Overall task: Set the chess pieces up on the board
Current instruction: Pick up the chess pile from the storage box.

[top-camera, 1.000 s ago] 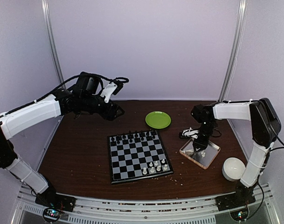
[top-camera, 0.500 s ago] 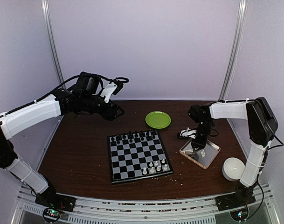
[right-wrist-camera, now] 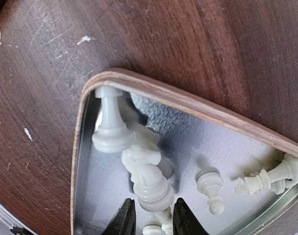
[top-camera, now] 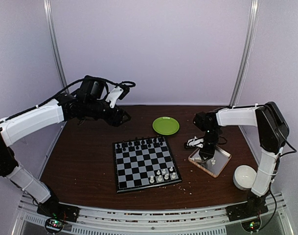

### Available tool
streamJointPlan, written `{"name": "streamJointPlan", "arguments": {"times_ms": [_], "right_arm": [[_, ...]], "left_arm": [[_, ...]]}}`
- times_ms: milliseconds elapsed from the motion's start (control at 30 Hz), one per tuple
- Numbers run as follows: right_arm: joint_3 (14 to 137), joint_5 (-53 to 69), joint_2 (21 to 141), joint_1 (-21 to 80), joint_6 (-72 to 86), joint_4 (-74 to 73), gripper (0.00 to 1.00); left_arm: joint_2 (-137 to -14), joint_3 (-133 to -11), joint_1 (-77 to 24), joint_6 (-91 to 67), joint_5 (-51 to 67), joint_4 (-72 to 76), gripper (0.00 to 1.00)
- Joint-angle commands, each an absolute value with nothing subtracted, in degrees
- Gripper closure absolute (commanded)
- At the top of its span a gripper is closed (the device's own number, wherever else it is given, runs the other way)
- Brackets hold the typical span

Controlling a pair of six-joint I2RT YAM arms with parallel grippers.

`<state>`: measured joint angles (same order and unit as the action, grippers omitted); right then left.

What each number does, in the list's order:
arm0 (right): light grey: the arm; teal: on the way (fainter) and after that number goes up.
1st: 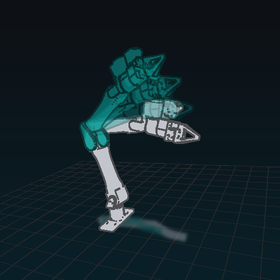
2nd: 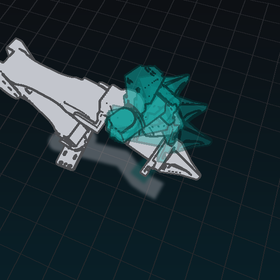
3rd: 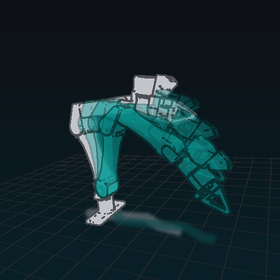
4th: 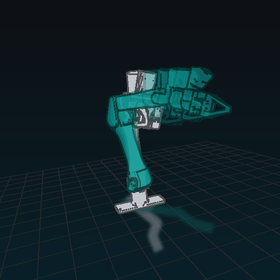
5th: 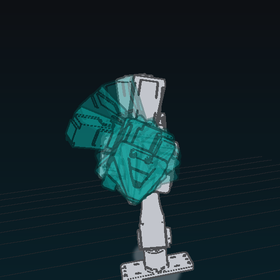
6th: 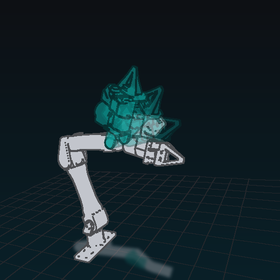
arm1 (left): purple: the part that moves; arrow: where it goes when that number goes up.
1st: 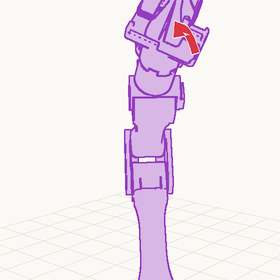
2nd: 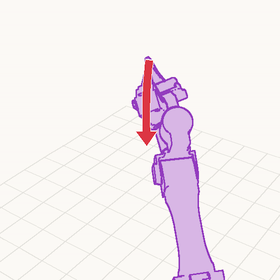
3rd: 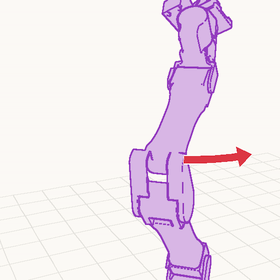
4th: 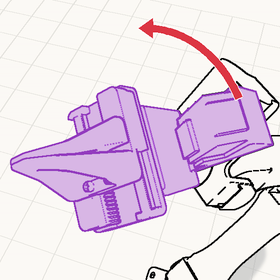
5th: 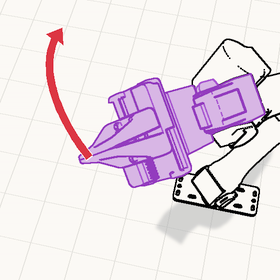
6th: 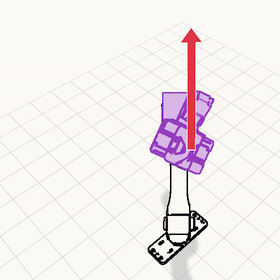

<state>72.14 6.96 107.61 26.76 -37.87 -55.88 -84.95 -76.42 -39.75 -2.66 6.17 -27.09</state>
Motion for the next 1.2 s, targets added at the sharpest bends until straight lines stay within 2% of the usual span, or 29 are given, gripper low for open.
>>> {"name": "streamJointPlan", "arguments": {"times_ms": [0, 400, 800, 1167], "right_arm": [[71.98, 3.91, 107.98, 27.73, -34.13, -55.58, 0.73], [67.4, 1.53, 105.33, 29.73, -29.09, -52.33, 0.76], [65.34, 2.25, 103.47, 29.73, -28.57, -51.2, 0.91], [63.47, 4.32, 90.43, 27.91, -29.05, -50.83, 0.98]], "left_arm": [[-83.23, -78.13, -40.64, -1.69, 5.61, -26.1, 0.42], [-81.99, -77.96, -41.9, -1.08, 3.84, -26.36, 0.42], [-82.71, -77.96, -42.2, -0.84, 3.21, -26.37, 0.42], [-85.93, -76.84, -42.88, -3.61, 6.34, -23.39, 0.43]]}}
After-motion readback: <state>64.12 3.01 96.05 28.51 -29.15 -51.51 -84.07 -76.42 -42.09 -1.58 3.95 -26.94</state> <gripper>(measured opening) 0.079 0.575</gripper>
